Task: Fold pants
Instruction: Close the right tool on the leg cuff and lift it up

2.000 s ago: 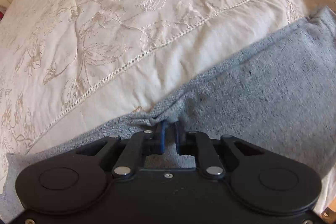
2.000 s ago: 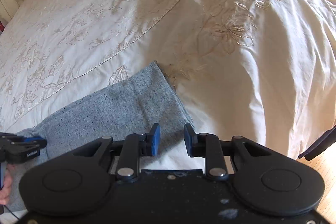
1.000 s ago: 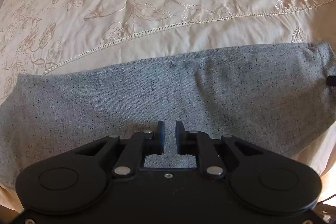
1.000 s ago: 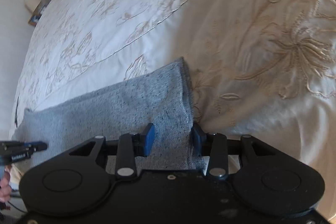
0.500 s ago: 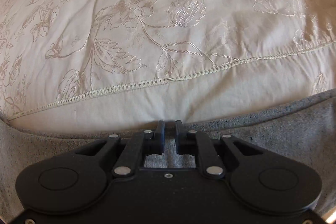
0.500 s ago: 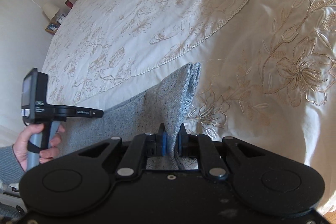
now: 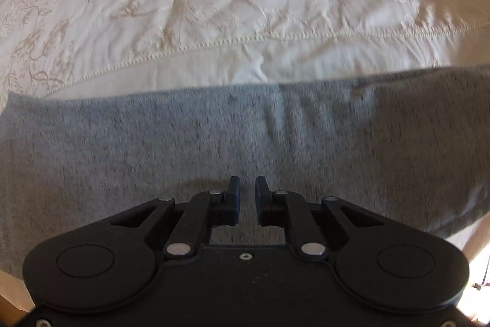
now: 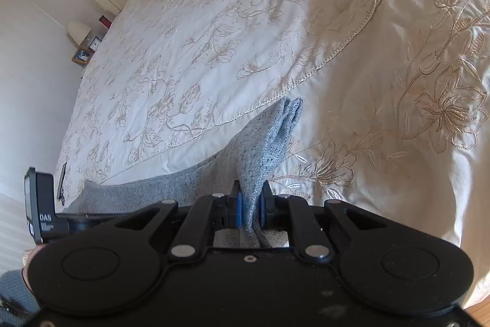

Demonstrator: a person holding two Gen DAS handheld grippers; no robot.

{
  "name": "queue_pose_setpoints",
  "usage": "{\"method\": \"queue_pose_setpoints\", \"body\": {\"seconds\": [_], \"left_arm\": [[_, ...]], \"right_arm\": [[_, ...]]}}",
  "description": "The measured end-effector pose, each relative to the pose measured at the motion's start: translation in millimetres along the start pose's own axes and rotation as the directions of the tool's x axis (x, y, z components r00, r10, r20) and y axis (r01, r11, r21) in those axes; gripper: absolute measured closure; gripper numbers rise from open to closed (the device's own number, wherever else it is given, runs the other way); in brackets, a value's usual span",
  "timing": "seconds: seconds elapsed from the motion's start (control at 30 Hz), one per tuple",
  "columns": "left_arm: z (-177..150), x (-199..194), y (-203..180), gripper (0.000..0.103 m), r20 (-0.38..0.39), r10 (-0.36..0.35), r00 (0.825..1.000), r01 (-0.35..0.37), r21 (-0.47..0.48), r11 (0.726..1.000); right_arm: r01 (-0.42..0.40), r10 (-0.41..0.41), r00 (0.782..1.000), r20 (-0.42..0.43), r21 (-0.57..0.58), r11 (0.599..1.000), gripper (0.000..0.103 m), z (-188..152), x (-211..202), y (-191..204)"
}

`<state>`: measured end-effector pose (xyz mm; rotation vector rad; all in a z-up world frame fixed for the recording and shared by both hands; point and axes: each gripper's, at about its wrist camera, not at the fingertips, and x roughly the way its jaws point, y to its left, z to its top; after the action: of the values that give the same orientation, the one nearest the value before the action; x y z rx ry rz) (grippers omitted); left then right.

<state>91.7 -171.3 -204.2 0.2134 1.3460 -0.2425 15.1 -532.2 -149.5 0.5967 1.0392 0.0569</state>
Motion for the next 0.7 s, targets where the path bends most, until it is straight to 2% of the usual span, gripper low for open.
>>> {"method": "queue_pose_setpoints", "body": {"seconds": [0.07,0.17,0.2,0.27,0.37,0.47,0.53,0.7], "left_arm": [[-12,14,-7,0.084,-0.025,0.010,1.000,-0.009,0.024,1.000],[-17,27,-19,0.087,-0.015,0.047,0.999,-0.045,0.113,0.993],[-14,24,-19,0.088,-0.014,0.035,0.999,-0.033,0.124,0.992],[-7,9,-4,0.083,0.012,-0.026,1.000,0.025,0.082,0.996],[0,-17,33,0.081,0.069,-0.054,0.996,0.053,0.009,0.999],[0,-36,80,0.081,0.108,-0.067,0.992,0.070,-0.021,0.997],[-9,-45,112,0.081,0.117,-0.056,0.992,0.061,-0.036,0.998],[-34,-57,205,0.081,0.126,-0.013,0.992,0.026,-0.106,0.994]], "right_arm": [[0.012,-0.012,1.000,-0.004,-0.005,1.000,0.091,-1,0,4],[0.041,-0.041,0.999,-0.009,-0.009,0.999,0.091,-2,1,11],[0.050,-0.050,0.999,-0.011,-0.010,0.999,0.091,-3,1,15],[0.072,-0.072,0.997,0.003,-0.031,0.997,0.091,-4,-2,28],[0.085,-0.083,0.996,0.027,-0.070,0.994,0.091,-4,-10,60],[0.077,-0.070,0.996,0.054,-0.130,0.989,0.091,-7,-17,113],[0.059,-0.047,0.996,0.069,-0.174,0.983,0.091,-14,-16,162],[-0.049,0.056,0.998,0.020,-0.265,0.963,0.091,-52,29,274]]}}
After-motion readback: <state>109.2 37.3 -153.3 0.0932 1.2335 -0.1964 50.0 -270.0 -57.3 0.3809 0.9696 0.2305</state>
